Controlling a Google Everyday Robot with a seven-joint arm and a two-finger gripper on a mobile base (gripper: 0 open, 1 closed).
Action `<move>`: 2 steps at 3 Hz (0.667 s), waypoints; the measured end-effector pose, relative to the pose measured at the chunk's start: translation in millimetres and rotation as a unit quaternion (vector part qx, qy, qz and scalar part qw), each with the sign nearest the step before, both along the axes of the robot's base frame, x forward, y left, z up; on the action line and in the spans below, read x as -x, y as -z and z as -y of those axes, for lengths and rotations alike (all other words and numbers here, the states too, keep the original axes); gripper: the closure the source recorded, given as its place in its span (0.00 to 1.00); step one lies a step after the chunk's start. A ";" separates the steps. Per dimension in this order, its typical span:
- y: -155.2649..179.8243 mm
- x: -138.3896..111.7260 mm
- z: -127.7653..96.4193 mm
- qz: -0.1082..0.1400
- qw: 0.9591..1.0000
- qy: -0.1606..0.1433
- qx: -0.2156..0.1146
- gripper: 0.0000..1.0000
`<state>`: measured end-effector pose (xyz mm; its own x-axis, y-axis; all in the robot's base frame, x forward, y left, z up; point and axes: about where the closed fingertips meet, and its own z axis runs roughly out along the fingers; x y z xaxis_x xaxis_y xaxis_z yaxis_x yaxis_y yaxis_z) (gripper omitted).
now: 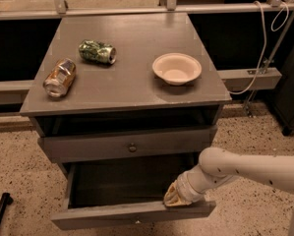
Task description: Open middle drawer
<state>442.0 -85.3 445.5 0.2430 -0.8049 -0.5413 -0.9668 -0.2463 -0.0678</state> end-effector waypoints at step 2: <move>29.0 -47.1 -27.9 0.065 0.997 0.023 -0.024 0.83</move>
Offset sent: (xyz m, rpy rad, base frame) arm 0.0731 0.0428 -0.0424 0.0615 -0.1858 -0.0591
